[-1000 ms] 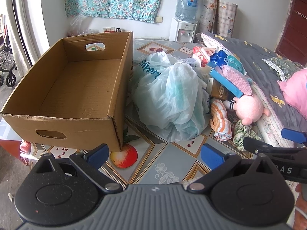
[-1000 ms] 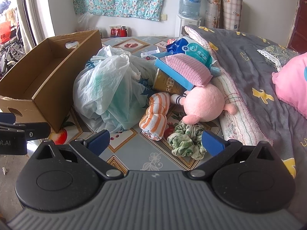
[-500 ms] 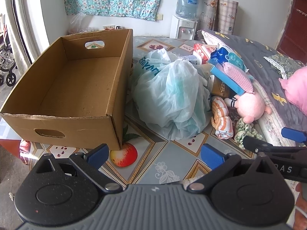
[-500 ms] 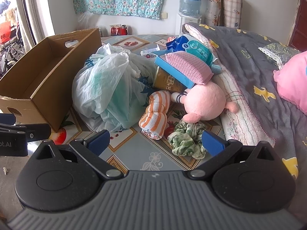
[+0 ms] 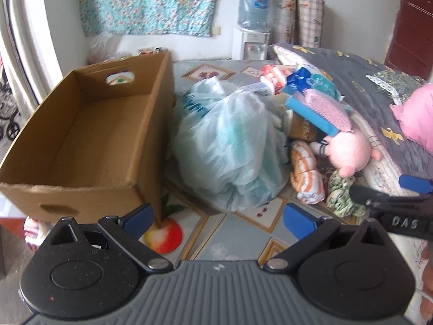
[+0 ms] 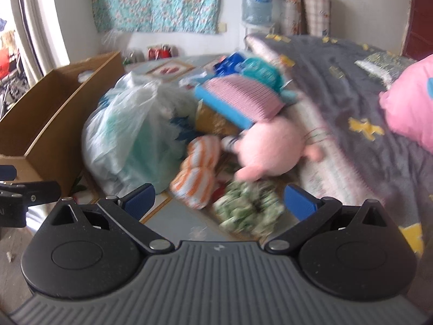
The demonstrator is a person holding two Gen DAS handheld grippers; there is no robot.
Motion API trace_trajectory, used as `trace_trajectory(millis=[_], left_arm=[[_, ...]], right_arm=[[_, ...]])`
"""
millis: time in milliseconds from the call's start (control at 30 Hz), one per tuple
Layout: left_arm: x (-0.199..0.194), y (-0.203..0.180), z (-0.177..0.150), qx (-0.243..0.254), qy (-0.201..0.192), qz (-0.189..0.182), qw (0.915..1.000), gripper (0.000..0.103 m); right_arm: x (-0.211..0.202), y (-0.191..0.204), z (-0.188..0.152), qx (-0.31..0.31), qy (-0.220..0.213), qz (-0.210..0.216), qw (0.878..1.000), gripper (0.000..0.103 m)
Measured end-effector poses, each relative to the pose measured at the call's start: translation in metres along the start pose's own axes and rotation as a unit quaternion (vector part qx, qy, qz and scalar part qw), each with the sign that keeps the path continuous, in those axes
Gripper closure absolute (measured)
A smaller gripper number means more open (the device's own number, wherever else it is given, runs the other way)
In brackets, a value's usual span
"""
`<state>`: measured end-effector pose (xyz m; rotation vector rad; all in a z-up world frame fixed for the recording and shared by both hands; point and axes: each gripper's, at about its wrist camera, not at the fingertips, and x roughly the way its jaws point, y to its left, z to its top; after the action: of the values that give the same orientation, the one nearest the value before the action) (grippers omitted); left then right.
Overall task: Organize soft objects
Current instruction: 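Reach the left gripper to the pink knitted pouch and close on it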
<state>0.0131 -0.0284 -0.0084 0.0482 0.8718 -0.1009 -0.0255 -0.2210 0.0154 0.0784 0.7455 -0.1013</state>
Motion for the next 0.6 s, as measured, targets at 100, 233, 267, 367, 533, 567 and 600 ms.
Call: trace_trajectory(millis=[100,233,267,367,533,567,600], left_arm=[[0.007,-0.012,0.005,0.012,-0.014,-0.023,0.9996,0.001],[0.017,-0.027,0.015,0.02,-0.033,-0.069,0.9969,0.001],[0.02,-0.03,0.018,0.022,-0.037,-0.076,0.9961,0.001],[0.03,-0.043,0.03,0.032,-0.052,-0.094,0.9937,0.004],[0.052,-0.066,0.056,0.042,-0.073,-0.128,0.9882,0.009],[0.057,-0.07,0.061,0.043,-0.077,-0.138,0.9865,0.011],[0.061,-0.074,0.065,0.043,-0.08,-0.147,0.9849,0.012]], right_arm=[[-0.003,-0.022,0.001,-0.003,-0.033,-0.021,0.999,0.001],[-0.001,-0.055,0.006,0.005,-0.053,-0.023,0.998,0.001],[0.0,-0.064,0.009,0.012,-0.055,-0.017,0.998,0.001],[0.003,-0.086,0.025,0.019,-0.064,0.001,0.998,0.001],[0.02,-0.112,0.07,0.022,-0.081,0.059,0.995,0.001],[0.028,-0.116,0.081,0.027,-0.077,0.077,0.994,0.001],[0.038,-0.12,0.091,0.029,-0.071,0.096,0.992,0.001]])
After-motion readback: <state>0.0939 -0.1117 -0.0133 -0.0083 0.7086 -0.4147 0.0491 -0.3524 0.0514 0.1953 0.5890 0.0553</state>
